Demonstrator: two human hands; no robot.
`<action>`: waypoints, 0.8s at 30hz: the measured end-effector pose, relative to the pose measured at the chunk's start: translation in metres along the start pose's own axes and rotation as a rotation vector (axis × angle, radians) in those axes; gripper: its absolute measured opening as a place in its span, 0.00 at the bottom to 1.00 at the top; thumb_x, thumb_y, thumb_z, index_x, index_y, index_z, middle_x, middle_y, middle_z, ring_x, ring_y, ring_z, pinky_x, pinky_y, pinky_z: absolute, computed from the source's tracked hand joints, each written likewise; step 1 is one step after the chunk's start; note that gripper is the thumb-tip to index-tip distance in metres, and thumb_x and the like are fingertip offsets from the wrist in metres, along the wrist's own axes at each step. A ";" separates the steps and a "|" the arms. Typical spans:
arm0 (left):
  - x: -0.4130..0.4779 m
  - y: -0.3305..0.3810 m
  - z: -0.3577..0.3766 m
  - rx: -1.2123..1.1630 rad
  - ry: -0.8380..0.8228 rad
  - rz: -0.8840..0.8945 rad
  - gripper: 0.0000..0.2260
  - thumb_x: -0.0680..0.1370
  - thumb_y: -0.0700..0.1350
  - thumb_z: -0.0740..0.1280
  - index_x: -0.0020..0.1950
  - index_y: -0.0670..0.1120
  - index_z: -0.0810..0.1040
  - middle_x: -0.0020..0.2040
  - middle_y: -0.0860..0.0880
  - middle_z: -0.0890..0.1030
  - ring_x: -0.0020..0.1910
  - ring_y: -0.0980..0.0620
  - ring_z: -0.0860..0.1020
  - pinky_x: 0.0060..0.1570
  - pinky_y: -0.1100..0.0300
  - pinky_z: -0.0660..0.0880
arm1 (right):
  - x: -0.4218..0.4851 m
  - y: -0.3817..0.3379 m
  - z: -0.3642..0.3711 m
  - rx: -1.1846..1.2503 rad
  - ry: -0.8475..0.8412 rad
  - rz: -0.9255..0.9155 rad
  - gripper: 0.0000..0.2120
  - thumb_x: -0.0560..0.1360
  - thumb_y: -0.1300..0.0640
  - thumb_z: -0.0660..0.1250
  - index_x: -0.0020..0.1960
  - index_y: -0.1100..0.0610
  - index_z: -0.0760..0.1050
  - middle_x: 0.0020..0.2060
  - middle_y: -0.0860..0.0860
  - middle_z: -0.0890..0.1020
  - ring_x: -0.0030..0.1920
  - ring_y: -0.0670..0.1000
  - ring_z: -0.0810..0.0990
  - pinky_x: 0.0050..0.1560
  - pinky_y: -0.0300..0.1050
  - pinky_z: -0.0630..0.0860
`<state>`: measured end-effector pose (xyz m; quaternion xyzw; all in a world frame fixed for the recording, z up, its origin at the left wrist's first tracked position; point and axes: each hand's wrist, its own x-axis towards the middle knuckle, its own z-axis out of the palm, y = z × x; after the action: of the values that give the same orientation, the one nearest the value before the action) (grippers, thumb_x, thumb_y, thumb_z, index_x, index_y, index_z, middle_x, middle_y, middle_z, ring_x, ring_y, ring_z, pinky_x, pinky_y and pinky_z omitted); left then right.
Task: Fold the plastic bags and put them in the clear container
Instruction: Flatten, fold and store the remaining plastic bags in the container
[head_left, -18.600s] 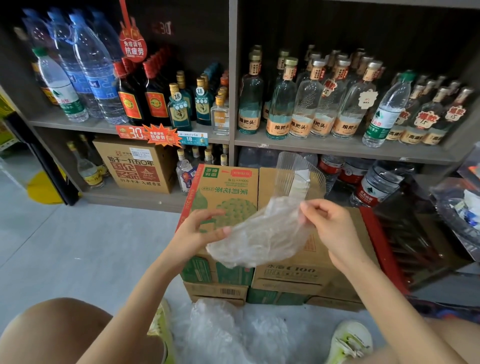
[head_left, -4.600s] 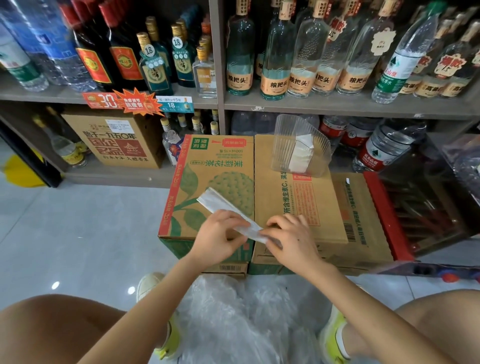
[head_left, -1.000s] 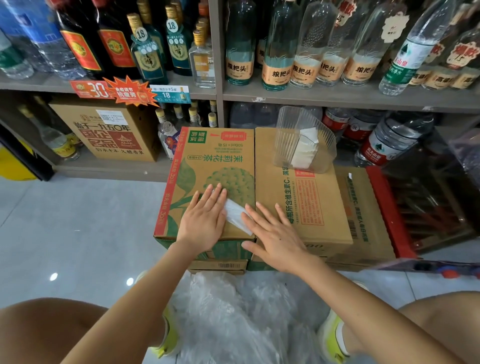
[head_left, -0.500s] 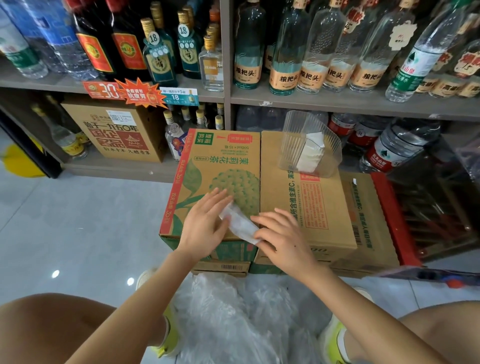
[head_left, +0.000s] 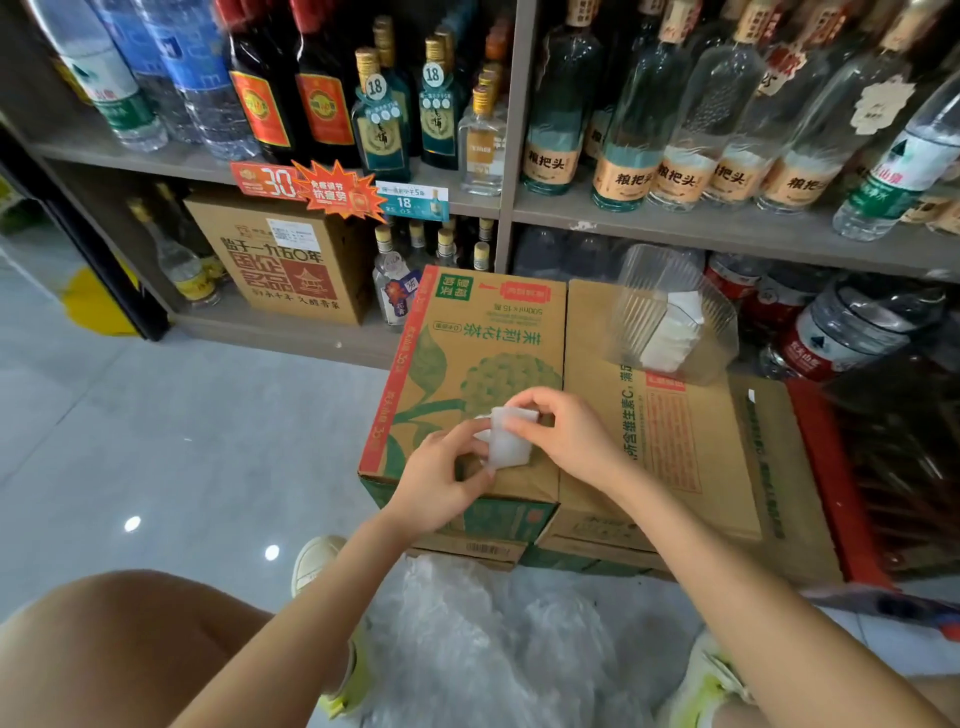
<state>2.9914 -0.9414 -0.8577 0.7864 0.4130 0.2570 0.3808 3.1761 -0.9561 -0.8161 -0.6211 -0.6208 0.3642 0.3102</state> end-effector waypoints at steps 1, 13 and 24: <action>0.000 0.000 0.000 -0.019 0.007 -0.029 0.25 0.70 0.55 0.63 0.64 0.47 0.73 0.46 0.57 0.83 0.52 0.54 0.78 0.57 0.67 0.67 | 0.007 0.001 0.002 0.031 -0.012 0.029 0.05 0.75 0.55 0.70 0.50 0.52 0.78 0.48 0.47 0.82 0.51 0.47 0.79 0.52 0.45 0.75; -0.004 -0.002 -0.006 -0.204 0.159 -0.042 0.16 0.70 0.42 0.66 0.57 0.52 0.75 0.52 0.61 0.79 0.54 0.67 0.76 0.54 0.74 0.69 | 0.028 0.008 0.016 0.119 -0.099 0.136 0.04 0.72 0.56 0.73 0.45 0.53 0.79 0.44 0.51 0.84 0.48 0.51 0.81 0.53 0.53 0.78; 0.002 -0.013 -0.006 0.011 0.332 0.043 0.10 0.73 0.39 0.65 0.54 0.41 0.79 0.51 0.52 0.77 0.52 0.59 0.74 0.54 0.73 0.68 | 0.042 0.006 0.028 -0.283 -0.056 0.183 0.07 0.71 0.40 0.70 0.44 0.42 0.79 0.38 0.41 0.79 0.42 0.46 0.78 0.37 0.42 0.69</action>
<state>2.9821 -0.9326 -0.8647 0.7438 0.4548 0.3890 0.2974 3.1541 -0.9163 -0.8392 -0.7021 -0.6152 0.3169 0.1679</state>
